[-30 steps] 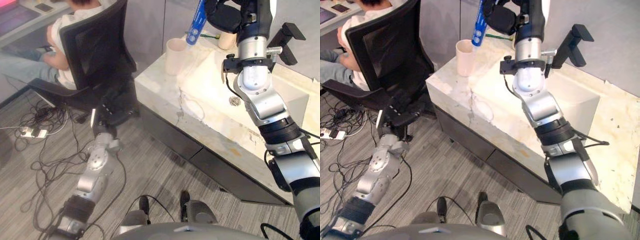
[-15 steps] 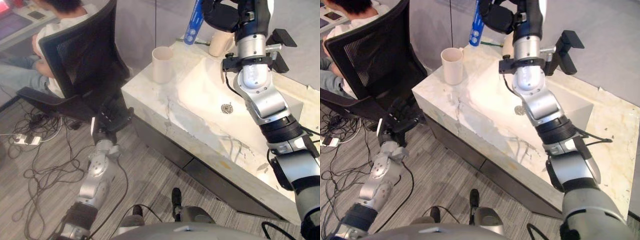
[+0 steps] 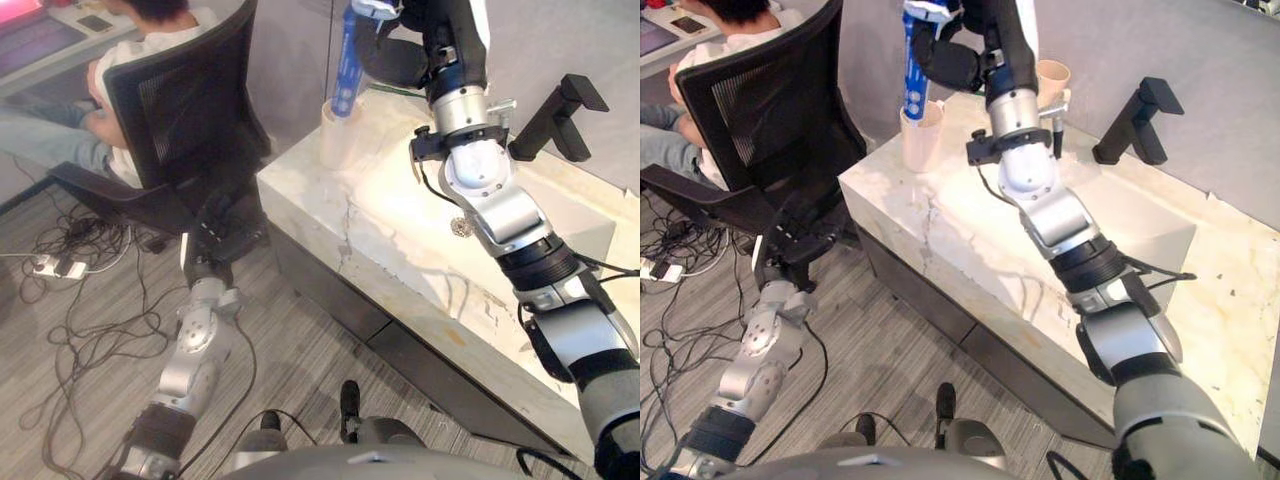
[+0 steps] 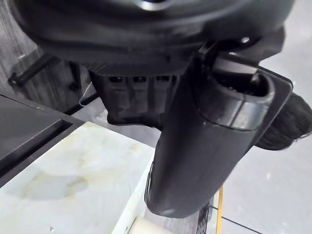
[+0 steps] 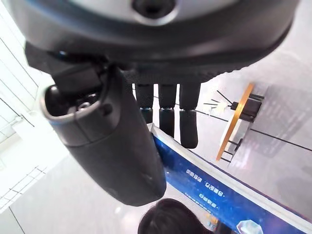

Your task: Organize the bathroom.

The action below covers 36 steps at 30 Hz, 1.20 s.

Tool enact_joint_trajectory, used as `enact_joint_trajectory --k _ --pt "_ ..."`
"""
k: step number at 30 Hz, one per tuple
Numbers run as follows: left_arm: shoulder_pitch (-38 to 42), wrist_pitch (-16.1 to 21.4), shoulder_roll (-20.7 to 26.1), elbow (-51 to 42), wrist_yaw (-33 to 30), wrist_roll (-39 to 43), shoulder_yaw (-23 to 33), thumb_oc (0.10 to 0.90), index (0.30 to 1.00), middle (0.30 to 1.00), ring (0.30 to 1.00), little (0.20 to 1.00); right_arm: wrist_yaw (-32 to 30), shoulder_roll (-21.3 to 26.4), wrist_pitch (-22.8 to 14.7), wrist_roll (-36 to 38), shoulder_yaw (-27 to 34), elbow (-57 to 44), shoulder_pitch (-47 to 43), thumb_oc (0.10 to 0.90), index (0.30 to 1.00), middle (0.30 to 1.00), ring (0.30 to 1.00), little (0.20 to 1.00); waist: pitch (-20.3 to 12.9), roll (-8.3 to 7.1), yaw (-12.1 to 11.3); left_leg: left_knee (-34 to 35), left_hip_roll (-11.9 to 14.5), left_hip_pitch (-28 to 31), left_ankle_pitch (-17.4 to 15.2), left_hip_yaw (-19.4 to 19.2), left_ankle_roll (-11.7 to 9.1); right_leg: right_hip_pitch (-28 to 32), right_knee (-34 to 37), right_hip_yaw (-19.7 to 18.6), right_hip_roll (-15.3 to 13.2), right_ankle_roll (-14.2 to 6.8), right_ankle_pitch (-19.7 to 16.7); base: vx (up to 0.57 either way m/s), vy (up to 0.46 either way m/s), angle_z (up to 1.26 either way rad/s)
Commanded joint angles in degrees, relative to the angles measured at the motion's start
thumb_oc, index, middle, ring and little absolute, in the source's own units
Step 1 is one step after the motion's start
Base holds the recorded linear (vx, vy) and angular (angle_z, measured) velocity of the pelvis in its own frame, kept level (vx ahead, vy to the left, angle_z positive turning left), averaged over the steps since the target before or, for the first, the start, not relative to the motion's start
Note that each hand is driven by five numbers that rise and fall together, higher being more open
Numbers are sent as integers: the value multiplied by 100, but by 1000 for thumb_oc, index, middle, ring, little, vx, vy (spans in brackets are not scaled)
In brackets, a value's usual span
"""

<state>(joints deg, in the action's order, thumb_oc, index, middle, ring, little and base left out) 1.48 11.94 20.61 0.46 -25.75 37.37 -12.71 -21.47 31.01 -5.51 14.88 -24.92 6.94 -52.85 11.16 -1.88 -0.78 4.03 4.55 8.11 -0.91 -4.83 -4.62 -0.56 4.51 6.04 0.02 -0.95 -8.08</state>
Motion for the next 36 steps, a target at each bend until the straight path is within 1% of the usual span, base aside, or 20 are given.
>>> enact_joint_trajectory --k 1,6,7,9,11,13,15,16,17,20,21,25,28,29,31,32,33,34,35,36 --pt "-9 421 329 -561 89 -560 9 800 900 900 900 900 -344 -144 -591 62 229 -59 -998 400 300 300 300 300 -844 -218 -24 -766 -462 -384 -370 -362 332 281 -430 -61 3 -314 919 129 -51 1" --pt "-122 341 370 -566 310 -493 93 800 900 900 900 900 -388 -105 -468 129 334 39 -1016 400 300 300 300 300 -845 -236 36 -1174 -451 -491 -468 -411 262 284 -471 -216 52 -220 954 93 -51 8" --pt "-111 422 368 -540 406 -473 73 800 900 900 900 900 -318 -71 -506 18 344 81 -1025 400 300 300 300 300 -830 -254 56 -1644 -499 -671 -455 -352 192 260 -504 -251 67 -156 953 31 -54 15" --pt "-89 444 356 -629 458 -380 22 800 900 900 900 900 -375 29 -613 17 302 82 -987 400 300 300 300 300 -684 -317 -33 -2735 -559 -1280 -98 -78 53 256 -668 -217 13 -52 954 26 -20 18" --pt "-49 371 343 -676 522 -205 34 800 900 900 900 900 -474 30 -675 50 271 72 -935 400 300 300 300 300 -603 -367 -65 -2932 -444 -1489 -141 97 85 250 -761 -234 -21 -25 973 71 79 6" --pt "52 378 326 -681 542 -317 36 800 900 900 900 900 -481 -66 -760 -8 225 97 -920 400 300 300 300 300 -588 -397 -31 -2535 -232 -1274 -276 303 176 218 -847 -336 -44 -66 1006 137 165 -21" --pt "114 350 348 -746 548 -397 -7 800 900 900 900 900 -471 -135 -767 -114 187 88 -932 400 300 300 300 300 -605 -375 13 -2026 -45 -1000 -225 467 185 194 -896 -455 -35 -109 1043 156 223 -21" --pt "176 290 374 -818 507 -356 -88 800 900 900 900 900 -461 -130 -758 -106 159 49 -950 400 300 300 300 300 -640 -313 48 -1418 153 -720 -143 630 157 170 -973 -583 -44 -170 1116 231 387 -26" --pt "250 288 408 -852 462 -389 -146 800 900 900 900 900 -370 -103 -730 -45 166 -25 -953 400 300 300 300 300 -655 -266 86 -1212 297 -599 -72 786 101 121 -1065 -705 -105 -249 1158 228 403 -42" --pt "449 164 402 -866 509 -438 -297 800 900 900 900 900 -385 -76 -624 -208 219 -127 -833 400 300 300 300 300 -677 -146 160 -1098 199 -513 -276 659 84 76 -1353 -676 -343 -405 1290 181 360 -64" --pt "510 199 389 -793 475 -485 -416 800 900 900 900 900 -410 -123 -594 -287 246 -215 -733 400 300 300 300 300 -682 -87 196 -893 125 -425 -262 606 135 61 -1437 -612 -504 -505 1301 147 290 -40" --pt "544 318 452 -677 413 -432 -684 800 900 900 900 900 -573 -245 -555 -513 328 -353 -506 400 300 300 300 300 -681 51 228 -591 -104 -356 -174 537 272 -74 -1819 -363 -827 -645 1346 136 354 -12" --pt "423 385 523 -662 430 -426 -704 800 900 900 900 900 -489 -334 -536 -665 438 -390 -452 400 300 300 300 300 -605 179 174 -452 -228 -238 -219 396 363 -351 -2613 -94 -1116 -661 1039 92 223 -14" --pt "400 391 535 -653 420 -439 -700 800 900 900 900 900 -467 -359 -524 -634 453 -380 -478 400 300 300 300 300 -598 193 156 -408 -239 -201 -222 349 380 -365 -2646 -77 -1116 -667 1036 133 171 -27" --pt "322 423 609 -612 336 -387 -643 800 900 900 900 900 -420 -449 -540 -624 392 -247 -692 400 300 300 300 300 -608 141 153 -237 -300 -76 -228 103 364 -384 -1928 83 -809 -709 1106 111 56 -33" --pt "317 428 613 -610 335 -392 -628 800 900 900 900 900 -421 -462 -551 -614 376 -220 -724 400 300 300 300 300 -608 137 149 -219 -300 -60 -233 76 360 -365 -1795 111 -774 -709 1074 71 -35 -48" --pt "283 468 610 -636 255 -493 -574 800 900 900 900 900 -448 -525 -643 -579 283 -150 -828 400 300 300 300 300 -618 27 100 -162 -404 -14 -316 -110 363 -384 -1122 357 -713 -741 745 65 -57 -53" --pt "249 508 600 -659 212 -567 -536 800 900 900 900 900 -494 -536 -695 -503 215 -122 -893 400 300 300 300 300 -616 -19 88 -138 -462 8 -380 -213 393 -435 -759 383 -635 -757 549 64 -64 -52" --pt "238 518 597 -661 206 -579 -523 800 900 900 900 900 -507 -533 -687 -460 193 -124 -911 400 300 300 300 300 -621 -23 95 -146 -475 -2 -396 -234 414 -438 -685 310 -601 -745 523 59 -56 -53" --pt "221 578 548 -583 229 -561 -513 800 900 900 900 900 -453 -483 -685 -427 205 -102 -954 400 300 300 300 300 -645 -9 143 -149 -462 -62 -337 -229 460 -402 -576 -20 -377 -650 536 33 -34 -34"
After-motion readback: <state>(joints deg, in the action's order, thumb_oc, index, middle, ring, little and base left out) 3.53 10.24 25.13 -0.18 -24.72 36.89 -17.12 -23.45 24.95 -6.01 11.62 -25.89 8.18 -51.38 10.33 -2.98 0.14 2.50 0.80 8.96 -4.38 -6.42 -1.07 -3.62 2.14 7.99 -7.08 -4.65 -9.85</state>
